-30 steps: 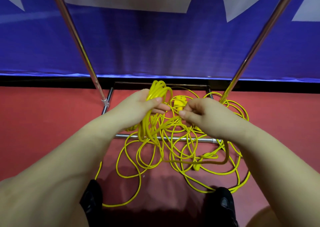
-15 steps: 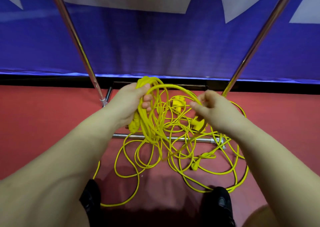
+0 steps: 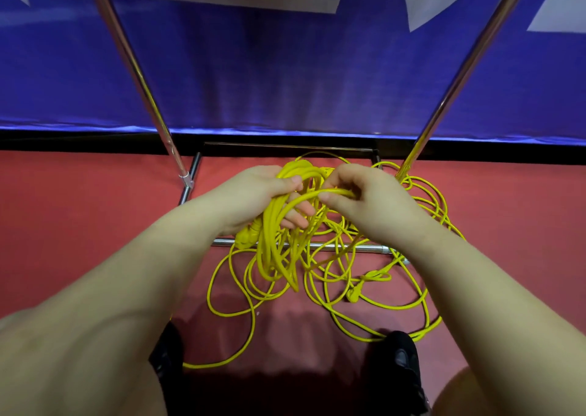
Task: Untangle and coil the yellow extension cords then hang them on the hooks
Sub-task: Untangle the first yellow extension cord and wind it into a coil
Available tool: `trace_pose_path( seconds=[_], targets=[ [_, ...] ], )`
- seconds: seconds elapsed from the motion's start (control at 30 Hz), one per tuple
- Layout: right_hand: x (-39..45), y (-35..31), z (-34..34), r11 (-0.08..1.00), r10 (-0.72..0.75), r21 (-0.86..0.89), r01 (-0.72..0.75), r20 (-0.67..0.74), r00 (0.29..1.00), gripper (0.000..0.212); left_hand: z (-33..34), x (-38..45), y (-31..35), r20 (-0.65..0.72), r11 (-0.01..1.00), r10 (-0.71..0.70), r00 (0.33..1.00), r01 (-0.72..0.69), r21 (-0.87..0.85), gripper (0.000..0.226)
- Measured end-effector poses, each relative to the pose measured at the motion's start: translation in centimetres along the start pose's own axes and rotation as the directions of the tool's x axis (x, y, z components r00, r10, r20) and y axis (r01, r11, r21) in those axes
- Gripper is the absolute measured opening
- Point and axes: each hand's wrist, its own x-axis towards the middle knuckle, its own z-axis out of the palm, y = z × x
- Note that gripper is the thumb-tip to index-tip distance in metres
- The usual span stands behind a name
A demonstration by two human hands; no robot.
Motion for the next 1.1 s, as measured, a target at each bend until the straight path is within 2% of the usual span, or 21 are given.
trace_pose_path(
  seconds=[0.1, 0.2, 0.3, 0.37, 0.43, 0.53, 0.7, 0.73, 0.8, 0.87, 0.93, 1.03, 1.1],
  targets=[
    [0.0, -0.1, 0.2, 1.0, 0.021, -0.005, -0.02, 0.05, 0.999, 0.012, 0.3, 0.0, -0.2, 0.009, 1.0, -0.004, 1.0, 0.004, 0.017, 0.018],
    [0.1, -0.1, 0.3, 1.0, 0.018, -0.01, -0.017, 0.057, 0.998, 0.011, 0.4, 0.1, -0.4, 0.007, 0.993, 0.023, 1.0, -0.024, 0.112, 0.016],
    [-0.1, -0.3, 0.4, 0.999, 0.042, 0.01, -0.043, 0.067, 0.997, 0.02, 0.4, 0.1, -0.6, 0.003, 0.988, 0.054, 0.999, -0.054, 0.147, 0.018],
    [-0.2, 0.0, 0.3, 0.994, 0.097, -0.059, -0.087, 0.194, 0.976, 0.025, 0.2, 0.2, -0.4, -0.001, 0.994, 0.067, 0.998, -0.067, 0.086, 0.019],
    [-0.2, 1.0, 0.5, 0.975, 0.188, -0.18, -0.131, 0.35, 0.918, 0.024, -0.2, 0.2, -0.1, -0.035, 0.996, 0.087, 0.996, -0.086, 0.02, 0.019],
    [-0.4, 2.8, 1.2, 0.95, 0.278, -0.259, -0.174, 0.451, 0.848, 0.012, -1.0, 0.4, 0.2, -0.117, 0.991, 0.124, 0.985, -0.128, -0.031, 0.02],
    [-0.5, 4.5, 1.8, 0.933, 0.35, -0.238, -0.27, 0.425, 0.835, 0.019, -2.3, 0.6, 0.7, -0.258, 0.957, 0.16, 0.953, -0.214, -0.197, 0.021],
    [-0.4, 4.6, 1.8, 0.932, 0.36, -0.182, -0.312, 0.381, 0.852, 0.02, -2.6, 0.6, 0.8, -0.261, 0.955, 0.177, 0.949, -0.23, -0.187, 0.021],
    [0.0, 4.4, 1.3, 0.909, 0.394, 0.027, -0.416, 0.268, 0.879, 0.019, -3.1, 0.6, 0.6, -0.235, 0.967, 0.232, 0.944, -0.25, -0.053, 0.024],
    [0.4, 3.6, 0.6, 0.776, 0.445, 0.376, -0.506, 0.242, 0.862, 0.017, -3.4, 0.6, 0.2, -0.191, 0.964, 0.25, 0.949, -0.225, 0.142, 0.025],
    [0.6, 2.6, -0.4, 0.56, 0.454, 0.633, -0.534, 0.305, 0.837, 0.016, -3.3, 0.6, -0.3, -0.17, 0.964, 0.207, 0.963, -0.171, 0.203, 0.026],
    [0.6, 1.0, -1.1, 0.233, 0.432, 0.805, -0.546, 0.417, 0.799, 0.014, -2.5, 0.6, -0.6, -0.189, 0.979, 0.152, 0.97, -0.122, 0.161, 0.021],
    [0.7, 0.3, -1.2, 0.072, 0.431, 0.844, -0.531, 0.454, 0.78, 0.017, -1.8, 0.7, -0.7, -0.154, 0.99, 0.125, 0.98, -0.113, 0.08, 0.012]
  ],
)
